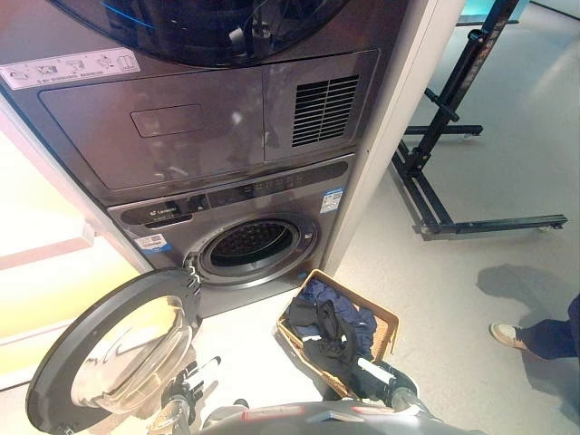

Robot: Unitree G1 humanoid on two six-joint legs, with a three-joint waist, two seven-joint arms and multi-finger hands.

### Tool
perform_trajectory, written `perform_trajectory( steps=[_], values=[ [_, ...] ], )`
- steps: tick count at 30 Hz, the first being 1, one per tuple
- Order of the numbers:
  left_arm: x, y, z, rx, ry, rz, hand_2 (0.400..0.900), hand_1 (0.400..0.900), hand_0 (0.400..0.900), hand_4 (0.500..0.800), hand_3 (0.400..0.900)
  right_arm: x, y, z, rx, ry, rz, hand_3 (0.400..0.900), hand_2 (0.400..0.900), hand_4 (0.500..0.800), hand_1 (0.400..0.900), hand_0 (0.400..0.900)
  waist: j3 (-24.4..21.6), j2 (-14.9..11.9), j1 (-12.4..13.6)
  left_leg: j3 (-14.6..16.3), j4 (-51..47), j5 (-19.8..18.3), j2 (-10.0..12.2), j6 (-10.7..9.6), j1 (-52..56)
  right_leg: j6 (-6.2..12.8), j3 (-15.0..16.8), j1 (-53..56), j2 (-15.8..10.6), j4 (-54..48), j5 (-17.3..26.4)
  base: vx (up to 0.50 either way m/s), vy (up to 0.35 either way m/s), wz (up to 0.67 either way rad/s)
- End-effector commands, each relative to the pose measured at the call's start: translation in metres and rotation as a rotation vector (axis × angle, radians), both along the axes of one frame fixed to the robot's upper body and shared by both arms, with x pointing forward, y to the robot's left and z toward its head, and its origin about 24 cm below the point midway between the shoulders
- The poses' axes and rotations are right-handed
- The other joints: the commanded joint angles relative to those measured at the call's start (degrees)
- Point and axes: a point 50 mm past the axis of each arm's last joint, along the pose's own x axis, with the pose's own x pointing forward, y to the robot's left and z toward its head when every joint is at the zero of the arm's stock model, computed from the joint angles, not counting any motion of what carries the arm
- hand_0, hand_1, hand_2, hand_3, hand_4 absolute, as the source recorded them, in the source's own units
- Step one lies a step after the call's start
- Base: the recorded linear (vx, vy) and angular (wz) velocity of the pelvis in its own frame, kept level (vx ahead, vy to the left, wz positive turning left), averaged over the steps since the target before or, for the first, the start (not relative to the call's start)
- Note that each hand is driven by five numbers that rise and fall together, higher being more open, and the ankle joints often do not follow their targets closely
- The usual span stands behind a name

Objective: Put the clothes in the basket into the washing machine.

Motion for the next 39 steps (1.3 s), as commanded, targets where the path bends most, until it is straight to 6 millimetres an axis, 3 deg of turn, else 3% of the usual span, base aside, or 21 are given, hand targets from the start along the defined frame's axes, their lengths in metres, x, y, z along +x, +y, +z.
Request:
perform_trajectory(
  steps=[1, 13, 16, 17, 18, 20, 23, 28, 29, 30, 31, 34, 35, 36, 37, 39],
  values=[
    [0.019, -0.001, 0.004, 0.022, -0.057, -0.056, 0.900, 0.900, 0.900, 0.800, 0.900, 0.036, -0.004, 0.011, -0.028, -0.096, 0.024, 0.900, 0.900, 0.800, 0.900, 0.900, 0.11, -0.28, -0.19, -0.85, -0.84, 3.51, -1.56, -1.48, -4.01, 4.64, 0.23, 2.49, 0.99, 0.59, -1.93, 0.00, 0.000, 0.00],
    [0.021, -0.002, 0.004, 0.019, -0.065, -0.051, 0.900, 0.900, 0.900, 0.800, 0.900, 0.037, -0.006, 0.011, -0.025, -0.105, -0.005, 0.900, 0.900, 0.800, 0.900, 0.900, 0.06, -0.34, 0.02, -1.07, -0.78, 3.44, -1.51, -1.55, -3.84, 4.70, 0.12, 2.73, 0.92, 0.54, -2.01, 0.00, 0.002, 0.01],
    [0.028, 0.001, 0.008, 0.028, -0.103, -0.050, 0.900, 0.900, 0.900, 0.800, 0.900, 0.052, -0.009, 0.018, -0.042, -0.165, 0.007, 0.900, 0.900, 0.800, 0.900, 0.900, 1.09, -0.31, 0.23, -1.49, -0.48, 3.70, -1.46, -1.46, -4.61, 4.71, 0.15, 1.56, 0.89, 0.94, -1.83, -0.04, 0.004, 0.07],
    [0.041, 0.002, 0.014, 0.040, -0.165, -0.042, 0.900, 0.900, 0.900, 0.800, 0.900, 0.072, -0.014, 0.028, -0.087, -0.226, 0.064, 0.900, 0.900, 0.800, 0.900, 0.900, 3.03, -0.53, 0.53, -1.85, 0.40, 3.87, -1.52, -1.25, -6.32, 4.56, 0.32, -0.22, 0.79, 1.88, -1.82, -0.07, -0.007, 0.04],
    [0.042, 0.002, 0.014, 0.040, -0.166, -0.042, 0.900, 0.900, 0.900, 0.800, 0.900, 0.073, -0.014, 0.029, -0.088, -0.226, 0.064, 0.900, 0.900, 0.800, 0.900, 0.900, 2.98, -0.52, 0.51, -1.87, 0.55, 3.82, -1.53, -1.24, -6.52, 4.55, 0.31, -0.40, 0.75, 2.02, -1.87, -0.15, -0.010, 0.07],
    [0.064, 0.003, 0.025, 0.064, -0.262, -0.055, 0.900, 0.900, 0.900, 0.800, 0.900, 0.100, -0.019, 0.045, -0.151, -0.311, 0.117, 0.900, 0.900, 0.800, 0.900, 0.900, 6.05, -0.55, 0.70, -2.48, 2.63, 3.76, -1.80, -0.86, -9.92, 4.38, 0.57, -3.96, 0.27, 4.11, -2.03, -0.23, -0.002, 0.03],
    [0.116, 0.001, 0.062, 0.114, -0.522, -0.097, 0.900, 0.900, 0.900, 0.800, 0.900, 0.160, -0.022, 0.092, -0.320, -0.517, 0.279, 0.900, 0.900, 0.800, 0.900, 0.900, 12.50, -0.31, 1.20, -3.89, 8.67, 3.32, -2.22, -0.36, -18.55, 3.82, 1.15, -12.72, -1.48, 9.34, -2.17, -0.38, 0.002, 0.02],
    [0.168, -0.011, 0.133, 0.159, -0.902, -0.180, 0.900, 0.900, 0.900, 0.800, 0.900, 0.221, -0.048, 0.169, -0.624, -0.702, 0.421, 0.900, 0.900, 0.800, 0.900, 0.900, 17.34, 0.46, 2.65, -4.24, 17.41, 1.95, -2.51, 0.14, -33.25, 3.24, 1.69, -28.13, -4.03, 17.92, -2.55, -0.27, 0.030, 0.04],
    [0.181, -0.020, 0.161, 0.176, -1.037, -0.235, 0.900, 0.900, 0.900, 0.800, 0.900, 0.242, -0.061, 0.202, -0.765, -0.726, 0.452, 0.900, 0.900, 0.800, 0.900, 0.900, 19.16, 1.07, 3.54, -4.11, 20.62, 1.41, -2.45, 0.50, -38.45, 3.14, 1.57, -33.59, -4.92, 21.71, -2.94, -0.22, 0.013, 0.06],
    [0.182, -0.020, 0.162, 0.176, -1.038, -0.234, 0.900, 0.900, 0.900, 0.800, 0.900, 0.242, -0.061, 0.203, -0.766, -0.728, 0.453, 0.900, 0.900, 0.800, 0.900, 0.900, 18.71, 1.06, 3.48, -4.07, 21.17, 1.18, -2.43, 0.52, -39.34, 3.12, 1.66, -34.46, -5.03, 22.21, -3.14, -0.31, 0.006, 0.15],
    [0.192, -0.027, 0.186, 0.179, -1.146, -0.259, 0.900, 0.900, 0.900, 0.800, 0.900, 0.260, -0.067, 0.235, -0.869, -0.766, 0.464, 0.900, 0.900, 0.800, 0.900, 0.900, 20.26, 1.77, 4.13, -4.18, 25.06, 0.71, -2.30, 0.52, -45.26, 2.91, 2.05, -40.08, -6.14, 25.82, -3.51, -0.22, 0.004, 0.06],
    [0.203, -0.037, 0.219, 0.186, -1.291, -0.271, 0.900, 0.900, 0.900, 0.800, 0.900, 0.279, -0.073, 0.282, -0.991, -0.830, 0.450, 0.900, 0.900, 0.800, 0.900, 0.900, 21.30, 2.30, 4.44, -4.10, 30.58, -0.41, -2.12, 0.62, -53.33, 2.67, 2.38, -48.05, -7.76, 31.56, -4.84, -0.21, -0.004, 0.09],
    [0.204, -0.037, 0.219, 0.187, -1.291, -0.270, 0.900, 0.900, 0.900, 0.800, 0.900, 0.279, -0.073, 0.283, -0.991, -0.831, 0.451, 0.900, 0.900, 0.800, 0.900, 0.900, 21.04, 2.28, 4.41, -4.07, 30.86, -0.52, -2.12, 0.63, -53.82, 2.66, 2.45, -48.54, -7.83, 31.84, -4.95, -0.06, -0.035, 0.07],
    [0.208, -0.043, 0.236, 0.188, -1.363, -0.278, 0.900, 0.900, 0.900, 0.800, 0.900, 0.286, -0.081, 0.311, -1.082, -0.844, 0.434, 0.900, 0.900, 0.800, 0.900, 0.900, 21.30, 2.73, 5.19, -4.77, 35.22, -3.64, -2.07, 0.12, -57.79, 3.49, 3.35, -52.73, -8.34, 36.72, -7.95, 0.01, -0.029, 0.04],
    [0.209, -0.043, 0.236, 0.188, -1.365, -0.275, 0.900, 0.900, 0.900, 0.800, 0.900, 0.287, -0.081, 0.312, -1.084, -0.847, 0.434, 0.900, 0.900, 0.800, 0.900, 0.900, 20.97, 2.76, 5.13, -4.74, 35.77, -3.89, -2.06, 0.15, -58.58, 3.47, 3.45, -53.50, -8.44, 37.22, -8.18, -0.08, -0.011, 0.05],
    [0.212, -0.051, 0.255, 0.174, -1.444, -0.275, 0.900, 0.900, 0.900, 0.800, 0.900, 0.291, -0.088, 0.337, -1.154, -0.856, 0.416, 0.900, 0.900, 0.800, 0.900, 0.900, 21.36, 3.11, 5.58, -5.02, 40.41, -4.98, -2.17, 0.19, -64.32, 3.15, 3.56, -59.26, -9.14, 42.11, -9.13, -0.12, 0.014, 0.04]
  ],
)
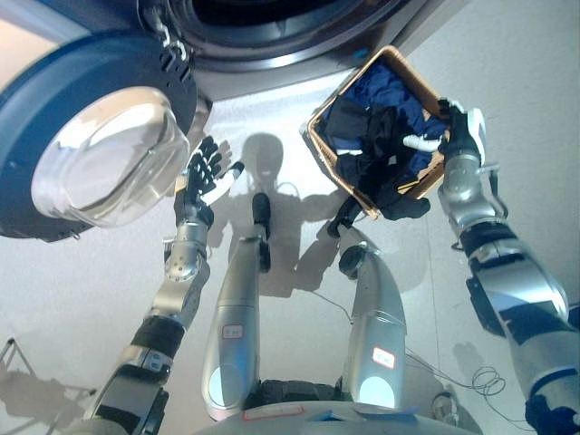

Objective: Put the clothes in the basket into the washing machine.

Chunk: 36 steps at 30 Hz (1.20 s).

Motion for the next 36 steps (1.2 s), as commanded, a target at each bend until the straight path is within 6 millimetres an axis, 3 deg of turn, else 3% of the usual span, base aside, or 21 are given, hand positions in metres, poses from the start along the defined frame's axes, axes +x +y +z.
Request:
perform_trajectory(
  steps=[1, 6, 12, 18, 28, 29, 30, 31, 33, 36],
  values=[
    [-0.015, -0.007, 0.029, -0.036, -0.197, -0.005, 0.900, 0.900, 0.900, 0.800, 0.900, -0.008, -0.029, 0.022, -0.137, -0.057, -0.096, 0.900, 0.900, 0.800, 0.900, 0.900, -6.04, 1.35, 0.31, -0.57, 4.13, -2.13, -2.24, -1.38, -7.22, 9.86, 0.35, -6.53, -0.87, 9.47, -5.37, -0.09, -0.001, 0.06],
    [-0.014, -0.010, 0.051, -0.048, -0.288, -0.016, 0.900, 0.900, 0.900, 0.800, 0.900, -0.003, -0.027, 0.053, -0.192, -0.114, -0.097, 0.900, 0.900, 0.800, 0.900, 0.900, -5.91, 1.95, 1.21, -1.43, 11.05, -3.56, -2.55, -1.42, -15.92, 9.01, 1.05, -15.97, -2.00, 16.65, -7.34, -0.07, -0.011, 0.08],
    [-0.016, -0.013, 0.062, -0.081, -0.329, -0.015, 0.900, 0.900, 0.900, 0.800, 0.900, 0.000, -0.027, 0.064, -0.230, -0.102, -0.144, 0.900, 0.900, 0.800, 0.900, 0.900, -5.57, 2.34, 1.79, -1.45, 16.92, -4.99, -2.82, -1.03, -22.88, 7.74, 2.69, -23.50, -3.86, 22.77, -9.05, -0.04, 0.010, -0.03],
    [-0.017, -0.017, 0.070, -0.100, -0.360, -0.031, 0.900, 0.900, 0.900, 0.800, 0.900, 0.003, -0.020, 0.051, -0.253, -0.040, -0.113, 0.900, 0.900, 0.800, 0.900, 0.900, -4.97, 3.58, 2.39, -2.29, 23.58, -6.76, -3.17, 0.18, -29.18, 6.42, 4.71, -30.59, -6.51, 30.40, -11.56, 0.00, 0.001, 0.04],
    [-0.021, -0.013, 0.066, -0.102, -0.344, -0.021, 0.900, 0.900, 0.900, 0.800, 0.900, 0.004, -0.013, 0.024, -0.245, 0.071, -0.113, 0.900, 0.900, 0.800, 0.900, 0.900, -6.14, 4.67, 3.04, -2.49, 28.27, -7.41, -4.02, 1.21, -33.96, 5.72, 6.41, -36.73, -7.97, 36.02, -12.76, 0.01, 0.001, 0.02],
    [-0.021, -0.012, 0.066, -0.103, -0.340, -0.021, 0.900, 0.900, 0.900, 0.800, 0.900, 0.004, -0.014, 0.022, -0.233, 0.075, -0.113, 0.651, 0.651, 0.651, 0.651, 0.651, -6.20, 4.73, 3.13, -2.56, 28.63, -7.44, -4.03, 1.32, -34.16, 5.65, 6.68, -37.15, -8.10, 36.48, -12.83, 0.00, 0.000, 0.00],
    [-0.021, -0.011, 0.065, -0.101, -0.338, -0.020, 0.900, 0.900, 0.900, 0.800, 0.900, 0.003, -0.016, 0.023, -0.220, 0.074, -0.113, 0.575, 0.575, 0.605, 0.575, 0.575, -6.25, 4.85, 3.21, -2.49, 29.00, -7.46, -4.06, 1.45, -34.41, 5.60, 6.99, -37.72, -8.21, 37.05, -12.81, 0.01, -0.002, 0.03],
    [-0.021, -0.010, 0.064, -0.102, -0.334, -0.021, 0.900, 0.900, 0.900, 0.800, 0.900, 0.002, -0.018, 0.022, -0.211, 0.081, -0.117, 0.553, 0.553, 0.592, 0.553, 0.553, -6.31, 4.92, 3.31, -2.49, 29.36, -7.49, -4.13, 1.50, -34.70, 5.62, 7.35, -38.17, -8.36, 37.34, -12.80, 0.00, 0.000, 0.00],
    [-0.021, -0.009, 0.065, -0.101, -0.339, -0.025, 0.900, 0.900, 0.900, 0.800, 0.900, 0.001, -0.024, 0.023, -0.207, 0.083, -0.129, 0.400, 0.400, 0.500, 0.400, 0.400, -6.37, 5.04, 3.58, -2.36, 29.98, -7.53, -4.17, 1.68, -35.29, 5.56, 7.90, -39.15, -8.61, 38.36, -12.98, 0.00, 0.000, 0.00],
    [-0.022, -0.007, 0.070, -0.097, -0.356, -0.028, 0.900, 0.900, 0.900, 0.800, 0.900, -0.003, -0.034, 0.028, -0.168, 0.069, -0.160, 0.400, 0.400, 0.500, 0.400, 0.400, -5.80, 5.78, 4.00, -2.54, 31.73, -8.03, -4.10, 2.08, -35.63, 5.41, 8.07, -39.41, -9.06, 40.03, -13.82, 0.00, 0.000, 0.00]
  ],
)
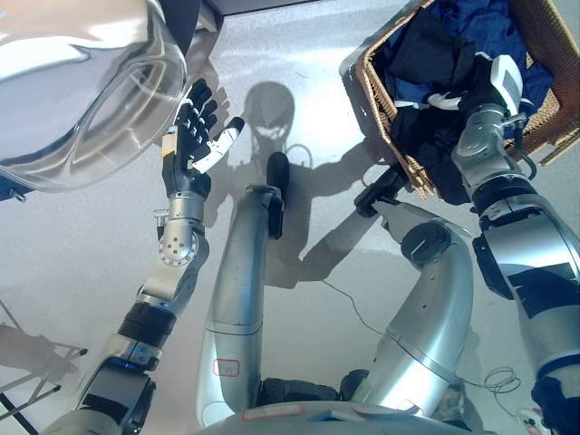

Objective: Put the clothes in the basket into the washing machine.

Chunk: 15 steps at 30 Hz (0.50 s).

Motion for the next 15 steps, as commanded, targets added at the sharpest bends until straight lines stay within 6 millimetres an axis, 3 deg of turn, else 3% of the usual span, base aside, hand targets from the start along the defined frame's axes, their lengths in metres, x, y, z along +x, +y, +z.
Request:
perform_trajectory(
  steps=[1, 5, 10, 13, 15],
  values=[
    [-0.020, -0.001, 0.015, -0.084, -0.142, -0.021, 0.900, 0.900, 0.900, 0.800, 0.900, -0.011, -0.022, -0.026, 0.025, 0.086, -0.054, 0.400, 0.400, 0.500, 0.400, 0.400, -5.73, 5.97, 1.08, -2.40, -3.89, 2.29, -2.18, -1.37, -1.55, 7.08, -0.81, -4.75, 0.57, 5.23, -4.73, 0.00, 0.000, 0.00],
    [-0.021, -0.004, 0.016, -0.080, -0.146, -0.034, 0.900, 0.900, 0.900, 0.800, 0.900, -0.015, -0.031, -0.023, 0.045, 0.067, -0.078, 0.400, 0.400, 0.500, 0.400, 0.400, -5.40, 6.76, 1.37, -2.76, -3.22, 2.19, -2.29, -1.15, -1.87, 6.97, -0.96, -4.76, 0.26, 6.10, -5.07, -0.01, -0.004, 0.02],
    [-0.022, 0.004, 0.012, -0.083, -0.131, 0.004, 0.900, 0.900, 0.900, 0.800, 0.900, -0.014, -0.027, -0.018, 0.102, -0.024, -0.051, 0.400, 0.400, 0.500, 0.400, 0.400, -6.15, 6.34, 0.81, -2.75, -3.21, 2.68, -2.56, -1.17, -2.22, 6.88, -1.06, -4.76, 0.74, 5.59, -4.46, 0.00, 0.000, 0.00],
    [-0.027, 0.017, 0.011, -0.090, -0.133, 0.078, 0.900, 0.900, 0.900, 0.800, 0.900, -0.013, -0.013, -0.009, 0.148, -0.158, 0.033, 0.400, 0.400, 0.500, 0.400, 0.400, -6.62, 5.08, -0.73, -2.67, -3.22, 2.76, -2.49, -1.12, -2.22, 6.83, -1.09, -4.76, 1.39, 5.30, -3.92, 0.02, 0.028, -0.12],
    [-0.032, 0.028, 0.007, -0.088, -0.121, 0.142, 0.900, 0.900, 0.900, 0.800, 0.900, -0.015, 0.006, 0.008, 0.137, -0.289, 0.153, 0.400, 0.400, 0.500, 0.400, 0.400, -6.94, 3.86, -2.44, -2.47, -3.17, 2.66, -2.25, -1.14, -2.26, 6.78, -1.13, -4.75, 1.93, 5.22, -3.59, 0.02, 0.038, -0.21]
  ],
)
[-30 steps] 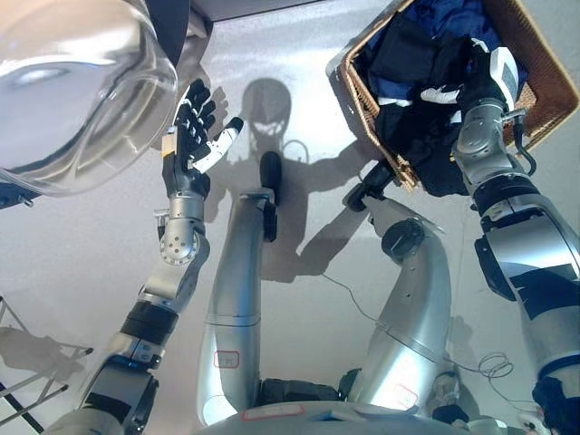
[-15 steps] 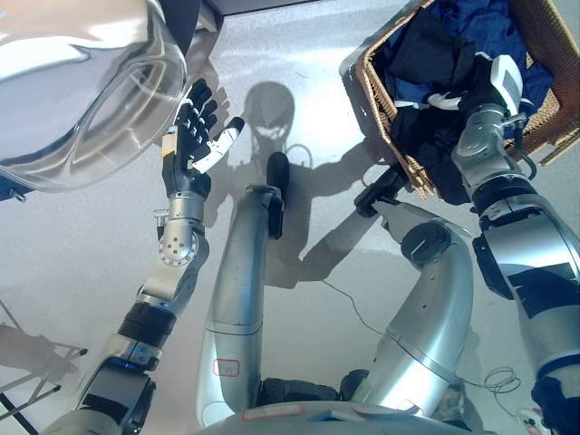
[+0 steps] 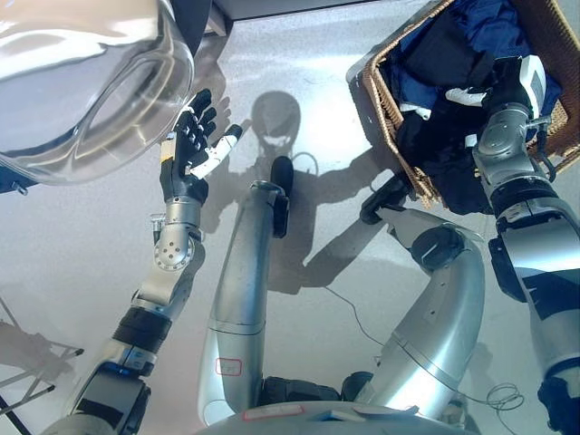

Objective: Put the clothes in the basket into the washing machine.

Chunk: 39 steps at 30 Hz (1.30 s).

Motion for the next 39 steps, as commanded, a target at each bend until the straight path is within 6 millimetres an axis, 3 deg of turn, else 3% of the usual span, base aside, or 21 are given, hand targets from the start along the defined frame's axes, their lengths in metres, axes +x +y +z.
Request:
perform_trajectory(
  steps=[1, 5, 9, 13, 16, 21, 24, 27, 30, 33, 35, 37, 39],
  values=[
    [-0.026, 0.021, 0.013, -0.090, -0.138, 0.137, 0.900, 0.900, 0.900, 0.800, 0.900, -0.012, 0.018, 0.008, 0.000, -0.215, 0.128, 0.400, 0.400, 0.500, 0.400, 0.400, -7.35, 2.78, -3.57, -1.85, -6.61, 4.06, -2.26, -0.88, -1.44, 7.46, -1.74, -3.86, 2.31, 1.59, -1.67, 0.02, 0.031, -0.21],
    [-0.032, 0.034, 0.005, -0.095, -0.101, 0.222, 0.900, 0.900, 0.900, 0.800, 0.900, -0.047, 0.035, 0.024, 0.027, -0.464, 0.271, 0.400, 0.400, 0.500, 0.400, 0.400, -8.04, 0.65, -6.67, -1.87, -6.83, 3.81, -2.02, -1.10, -1.48, 7.67, -1.80, -3.82, 2.91, 0.79, -1.21, 0.02, 0.008, -0.14],
    [-0.037, 0.038, -0.004, -0.084, -0.065, 0.233, 0.900, 0.900, 0.900, 0.800, 0.900, -0.079, 0.046, 0.017, 0.085, -0.568, 0.383, 0.400, 0.400, 0.500, 0.400, 0.400, -8.64, -0.41, -8.26, -2.09, -7.22, 3.86, -1.78, -1.33, -0.83, 7.96, -2.48, -2.50, 3.45, -0.15, -1.19, 0.02, -0.008, -0.03],
    [-0.042, 0.041, -0.009, -0.082, -0.038, 0.240, 0.900, 0.900, 0.900, 0.800, 0.900, -0.095, 0.052, 0.015, 0.118, -0.609, 0.434, 0.400, 0.400, 0.500, 0.400, 0.400, -9.22, -0.93, -9.00, -2.04, -8.29, 3.86, -1.38, -1.55, 0.29, 8.05, -3.46, -0.67, 3.88, -1.59, -1.30, 0.01, -0.008, -0.02],
    [-0.041, 0.041, -0.011, -0.096, -0.032, 0.244, 0.900, 0.900, 0.900, 0.800, 0.900, -0.098, 0.065, 0.014, 0.291, -0.671, 0.549, 0.400, 0.400, 0.500, 0.400, 0.400, -9.78, -1.15, -9.02, -2.04, -9.82, 4.09, -1.21, -1.67, 1.22, 8.16, -4.23, 0.97, 4.44, -3.58, -1.02, 0.00, -0.010, -0.02],
    [-0.038, 0.038, -0.015, -0.137, -0.005, 0.202, 0.900, 0.900, 0.900, 0.800, 0.900, -0.080, 0.102, 0.016, 0.657, -0.679, 0.838, 0.400, 0.400, 0.500, 0.400, 0.400, -10.58, -0.89, -8.17, -1.38, -13.18, 4.92, -0.94, -1.94, 3.49, 8.05, -5.06, 3.34, 4.89, -6.68, -0.79, 0.01, -0.010, 0.02],
    [-0.035, 0.033, -0.019, -0.174, 0.016, 0.167, 0.900, 0.900, 0.900, 0.800, 0.900, -0.062, 0.131, 0.039, 0.842, -0.722, 0.974, 0.400, 0.400, 0.500, 0.400, 0.400, -11.29, -0.40, -6.99, -1.23, -14.85, 5.25, -0.94, -2.06, 4.79, 8.01, -5.49, 4.40, 5.13, -7.90, -0.91, 0.03, -0.011, 0.05],
    [-0.030, 0.030, -0.019, -0.203, 0.018, 0.141, 0.900, 0.900, 0.900, 0.800, 0.900, -0.047, 0.158, 0.067, 0.904, -0.722, 1.048, 0.400, 0.400, 0.500, 0.400, 0.400, -11.96, -0.06, -5.82, -1.26, -16.11, 5.64, -0.98, -2.28, 5.75, 7.97, -6.00, 5.45, 5.21, -8.60, -1.07, 0.03, -0.032, 0.11],
    [-0.025, 0.024, -0.019, -0.220, 0.025, 0.111, 0.900, 0.900, 0.900, 0.800, 0.900, -0.027, 0.179, 0.091, 0.995, -0.705, 1.029, 0.400, 0.400, 0.500, 0.400, 0.400, -12.82, 0.28, -4.28, -1.45, -17.48, 6.03, -1.23, -2.29, 6.89, 8.24, -6.62, 6.61, 5.11, -9.61, -1.04, 0.03, -0.038, 0.14],
    [-0.022, 0.021, -0.016, -0.211, 0.014, 0.082, 0.900, 0.900, 0.900, 0.800, 0.900, -0.011, 0.185, 0.116, 1.046, -0.706, 0.943, 0.400, 0.400, 0.500, 0.400, 0.400, -13.63, 0.68, -2.67, -1.71, -19.71, 6.51, -1.62, -2.46, 8.41, 8.79, -7.43, 8.24, 4.85, -11.06, -1.23, 0.04, -0.045, 0.20],
    [-0.019, 0.020, -0.014, -0.196, 0.008, 0.064, 0.900, 0.900, 0.900, 0.800, 0.900, 0.001, 0.179, 0.118, 1.050, -0.663, 0.865, 0.400, 0.400, 0.500, 0.400, 0.400, -14.02, 0.93, -1.61, -2.02, -21.04, 6.82, -1.93, -2.60, 9.40, 9.07, -7.99, 9.27, 4.53, -11.68, -1.56, 0.05, -0.084, 0.37],
    [-0.016, 0.016, -0.011, -0.149, 0.003, 0.015, 0.900, 0.900, 0.900, 0.800, 0.900, 0.018, 0.157, 0.113, 1.064, -0.579, 0.714, 0.400, 0.400, 0.500, 0.400, 0.400, -14.82, 1.30, 0.66, -2.88, -22.11, 7.04, -2.76, -2.69, 10.24, 9.54, -8.84, 10.51, 3.73, -11.99, -2.27, 0.07, -0.128, 0.56],
    [-0.013, 0.013, -0.006, -0.124, -0.014, -0.014, 0.900, 0.900, 0.900, 0.800, 0.900, 0.022, 0.136, 0.114, 1.053, -0.562, 0.628, 0.400, 0.400, 0.500, 0.400, 0.400, -15.01, 1.63, 2.21, -3.51, -22.70, 7.18, -3.33, -2.77, 10.63, 9.89, -9.51, 11.10, 2.83, -11.77, -2.95, 0.06, -0.119, 0.52]
  ],
)
